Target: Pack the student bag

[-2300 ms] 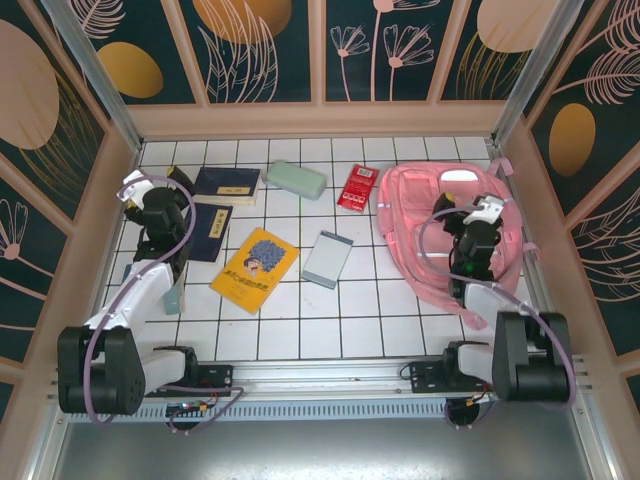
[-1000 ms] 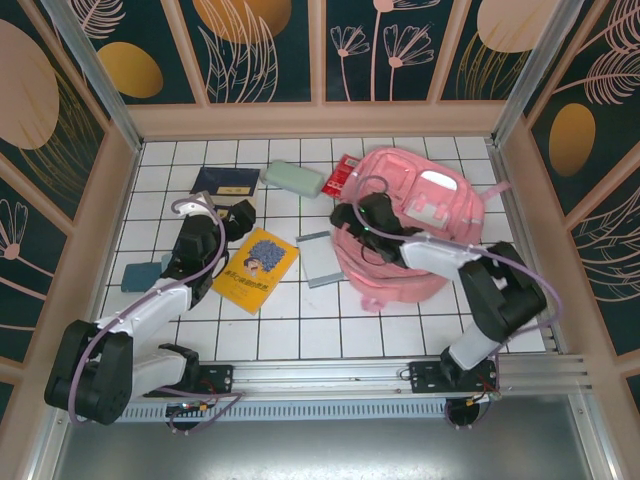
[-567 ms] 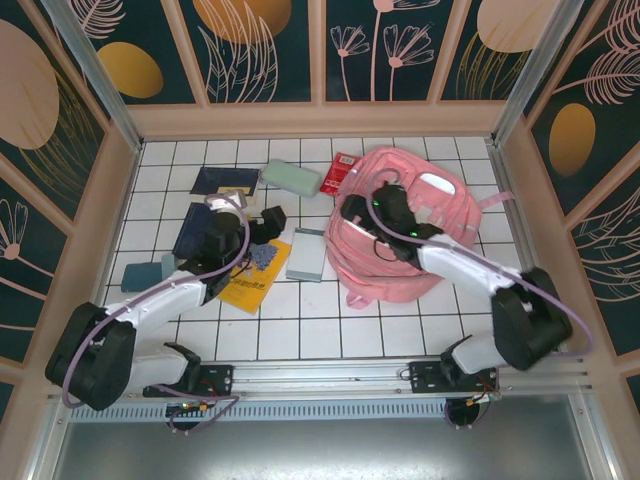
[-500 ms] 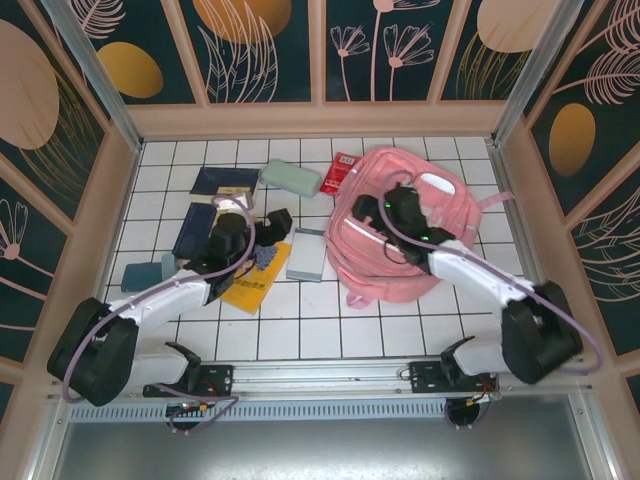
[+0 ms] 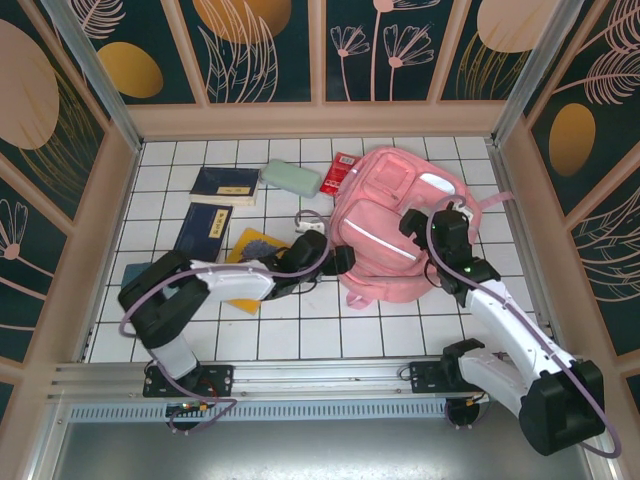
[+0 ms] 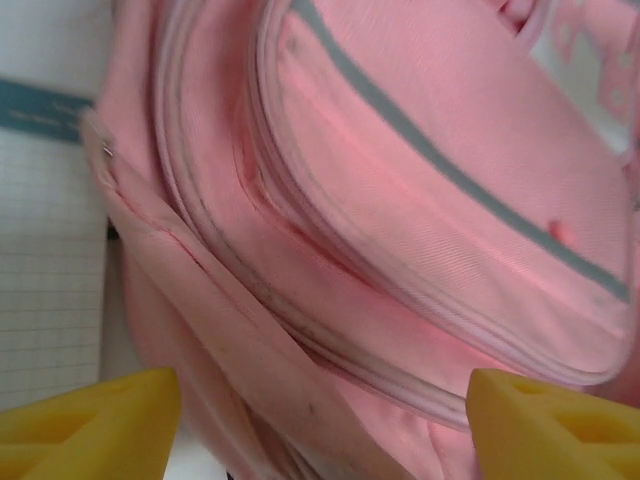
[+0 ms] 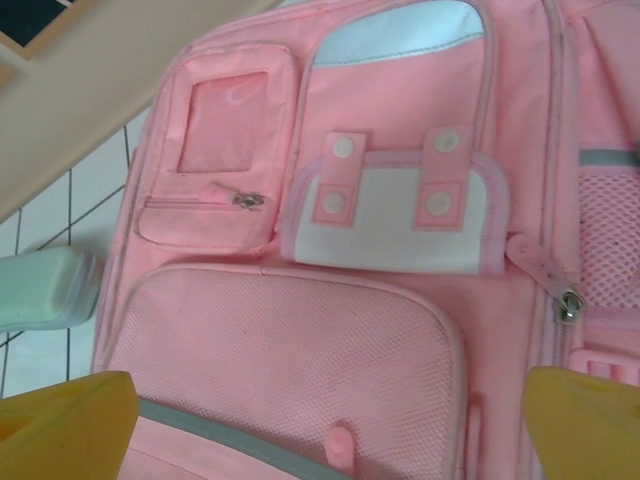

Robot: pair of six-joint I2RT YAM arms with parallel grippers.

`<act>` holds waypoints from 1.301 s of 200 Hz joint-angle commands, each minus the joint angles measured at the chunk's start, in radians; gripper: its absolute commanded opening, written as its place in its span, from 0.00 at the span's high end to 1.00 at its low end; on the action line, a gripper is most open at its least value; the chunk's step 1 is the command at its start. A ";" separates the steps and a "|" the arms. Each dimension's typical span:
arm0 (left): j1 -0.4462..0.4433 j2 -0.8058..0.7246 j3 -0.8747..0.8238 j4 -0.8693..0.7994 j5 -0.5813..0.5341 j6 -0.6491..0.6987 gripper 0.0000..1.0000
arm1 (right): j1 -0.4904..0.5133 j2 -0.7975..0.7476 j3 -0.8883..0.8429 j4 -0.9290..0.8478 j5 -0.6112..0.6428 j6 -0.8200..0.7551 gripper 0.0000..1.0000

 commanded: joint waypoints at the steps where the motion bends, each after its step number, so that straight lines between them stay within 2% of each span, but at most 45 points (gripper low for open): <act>1: -0.001 0.057 0.050 -0.070 -0.050 -0.036 0.30 | -0.007 -0.018 -0.021 -0.037 0.042 -0.020 0.01; 21: -0.003 0.050 0.048 -0.096 -0.126 -0.021 0.54 | -0.007 -0.025 -0.022 -0.041 0.042 -0.027 0.01; 44: 0.004 0.037 0.070 -0.188 -0.237 0.026 0.88 | -0.006 -0.036 -0.031 -0.027 0.023 -0.031 0.01; 57: 0.019 0.029 0.083 -0.231 -0.292 0.058 1.00 | -0.005 -0.045 -0.035 -0.014 0.009 -0.036 0.01; 85: 0.087 -0.023 0.061 -0.238 -0.347 0.125 1.00 | -0.003 -0.043 -0.040 0.009 -0.040 -0.050 0.03; 137: 0.153 -0.107 0.037 -0.205 -0.428 0.291 0.98 | 0.004 -0.012 -0.047 0.017 -0.074 -0.052 0.16; 183: 0.185 -0.088 0.074 -0.209 -0.422 0.346 0.99 | 0.009 -0.004 -0.125 0.025 -0.108 -0.006 0.35; 201: 0.203 -0.072 0.095 -0.218 -0.414 0.378 0.99 | 0.010 -0.017 -0.162 0.023 -0.117 0.004 0.36; 220: 0.215 -0.061 0.187 -0.266 -0.416 0.394 0.98 | 0.011 -0.046 -0.190 0.016 -0.109 0.008 0.36; 231: 0.215 -0.033 0.228 -0.295 -0.392 0.401 0.98 | 0.011 -0.062 -0.201 0.012 -0.100 0.012 0.36; 260: 0.215 -0.023 0.281 -0.283 -0.246 0.426 0.93 | 0.011 -0.080 -0.206 0.010 -0.085 0.014 0.34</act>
